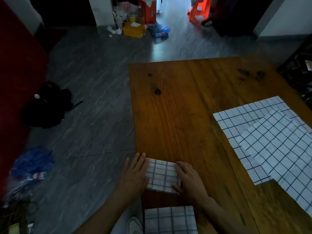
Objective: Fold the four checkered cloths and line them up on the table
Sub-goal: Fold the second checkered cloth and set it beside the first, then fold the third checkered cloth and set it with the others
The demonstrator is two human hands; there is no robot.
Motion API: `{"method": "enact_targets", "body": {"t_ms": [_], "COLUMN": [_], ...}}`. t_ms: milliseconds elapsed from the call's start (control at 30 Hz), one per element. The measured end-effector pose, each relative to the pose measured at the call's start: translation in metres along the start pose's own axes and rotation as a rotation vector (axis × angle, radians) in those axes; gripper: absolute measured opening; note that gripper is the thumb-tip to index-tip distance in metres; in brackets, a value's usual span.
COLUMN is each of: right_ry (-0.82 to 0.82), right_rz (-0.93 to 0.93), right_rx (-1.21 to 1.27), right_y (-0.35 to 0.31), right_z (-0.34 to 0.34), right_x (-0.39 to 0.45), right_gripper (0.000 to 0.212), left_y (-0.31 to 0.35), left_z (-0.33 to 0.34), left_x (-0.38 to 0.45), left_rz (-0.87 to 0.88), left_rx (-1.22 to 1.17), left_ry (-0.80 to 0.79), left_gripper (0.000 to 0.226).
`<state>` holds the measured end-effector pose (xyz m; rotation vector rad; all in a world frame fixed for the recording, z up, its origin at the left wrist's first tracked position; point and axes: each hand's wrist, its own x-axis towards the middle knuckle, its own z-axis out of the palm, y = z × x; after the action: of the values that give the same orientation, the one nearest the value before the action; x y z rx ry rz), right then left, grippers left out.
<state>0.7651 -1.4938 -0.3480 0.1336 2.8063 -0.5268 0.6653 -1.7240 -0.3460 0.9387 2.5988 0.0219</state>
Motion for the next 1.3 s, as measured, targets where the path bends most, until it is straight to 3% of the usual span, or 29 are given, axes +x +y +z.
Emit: {"method": "enact_targets", "body": {"t_ms": [100,233,467,633,933,1033,1300], "right_ry": [0.010,0.084,0.248,0.345,0.453,0.475,0.634], "right_rz": [0.049,0.107,0.117,0.083,0.175,0.225,0.369], "right_rx": [0.012,0.070,0.237,0.273,0.140,0.071,0.019], "right_y": [0.004,0.003,-0.003,-0.010,-0.032,-0.039,-0.027], "right_z": [-0.009,-0.028,-0.071,-0.106,-0.129,-0.140,-0.156], "right_x": [-0.002,-0.006,-0.011,-0.044,-0.157,-0.202,-0.342], "right_gripper": [0.074,0.066,0.059,0.055,0.054,0.054,0.050], "left_y": [0.005,0.015,0.039,0.066,0.122,0.149,0.245], "left_z": [-0.012,-0.030,-0.072,-0.098,-0.117,-0.123,-0.119], "left_x": [0.002,0.001,-0.028,-0.053,-0.111,-0.123,-0.169], "left_rz": [-0.049,-0.109,-0.264,-0.264,-0.074,0.059,0.296], "left_rx": [-0.057,-0.182,-0.513,-0.605,-0.726,-0.771,-0.730], "left_ry": [-0.062,-0.017,0.204,0.290,0.463,0.493,0.336], "left_gripper": [0.069,0.067,0.059,0.055,0.040,0.038,0.040]}}
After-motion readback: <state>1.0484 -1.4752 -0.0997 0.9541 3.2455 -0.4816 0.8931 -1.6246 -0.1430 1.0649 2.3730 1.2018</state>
